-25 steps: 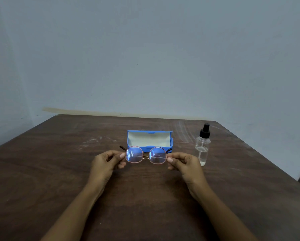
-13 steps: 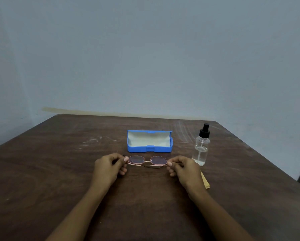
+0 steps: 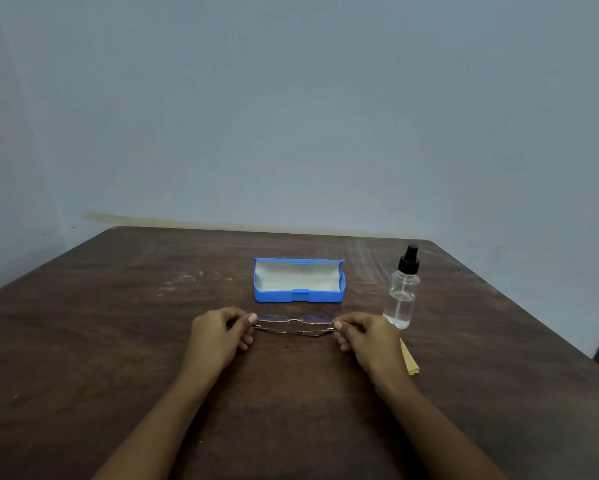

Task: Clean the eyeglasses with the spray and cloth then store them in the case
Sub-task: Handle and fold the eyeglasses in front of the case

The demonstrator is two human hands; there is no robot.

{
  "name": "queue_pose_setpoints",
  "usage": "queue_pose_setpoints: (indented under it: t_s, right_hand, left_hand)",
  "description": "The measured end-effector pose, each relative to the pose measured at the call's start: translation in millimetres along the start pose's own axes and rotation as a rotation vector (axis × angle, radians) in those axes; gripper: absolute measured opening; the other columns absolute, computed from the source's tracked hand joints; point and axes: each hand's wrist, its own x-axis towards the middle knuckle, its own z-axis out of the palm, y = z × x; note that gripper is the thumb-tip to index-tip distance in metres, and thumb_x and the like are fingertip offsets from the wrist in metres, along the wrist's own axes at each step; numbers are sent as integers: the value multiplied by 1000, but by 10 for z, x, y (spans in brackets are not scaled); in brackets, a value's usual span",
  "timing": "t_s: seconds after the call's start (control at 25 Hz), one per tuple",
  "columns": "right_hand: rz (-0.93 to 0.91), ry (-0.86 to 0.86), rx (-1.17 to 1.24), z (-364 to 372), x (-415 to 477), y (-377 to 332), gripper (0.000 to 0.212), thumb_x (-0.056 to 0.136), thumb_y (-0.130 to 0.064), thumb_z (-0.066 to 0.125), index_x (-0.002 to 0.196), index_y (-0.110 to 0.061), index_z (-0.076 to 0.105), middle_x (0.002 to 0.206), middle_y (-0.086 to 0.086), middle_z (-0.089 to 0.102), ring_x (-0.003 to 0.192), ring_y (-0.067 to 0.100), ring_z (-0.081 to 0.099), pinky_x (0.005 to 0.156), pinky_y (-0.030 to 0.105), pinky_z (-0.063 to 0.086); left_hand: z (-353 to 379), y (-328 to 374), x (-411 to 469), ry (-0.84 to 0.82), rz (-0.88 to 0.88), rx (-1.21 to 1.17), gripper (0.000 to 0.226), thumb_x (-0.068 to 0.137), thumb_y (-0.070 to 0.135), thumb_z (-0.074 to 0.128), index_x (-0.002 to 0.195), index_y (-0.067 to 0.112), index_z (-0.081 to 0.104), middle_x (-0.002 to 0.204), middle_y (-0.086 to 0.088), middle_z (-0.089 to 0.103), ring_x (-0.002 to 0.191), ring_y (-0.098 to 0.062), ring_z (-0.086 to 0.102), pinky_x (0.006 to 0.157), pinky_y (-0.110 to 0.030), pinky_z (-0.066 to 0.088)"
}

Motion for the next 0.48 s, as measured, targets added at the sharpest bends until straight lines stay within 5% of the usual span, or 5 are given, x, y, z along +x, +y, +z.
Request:
queue_pose_setpoints:
  t_s: [0.48]
  right_hand:
    - [-14,16,-88,-6,-9,17,13,88,-14,57,96,-13,68,66,-9,60,57,2,55,42,3,38]
  left_hand:
    - [3,0,-1,23,-3,40,20,85,19,59,66,21,62,58,-3,65,40,3,55,46,-4,42]
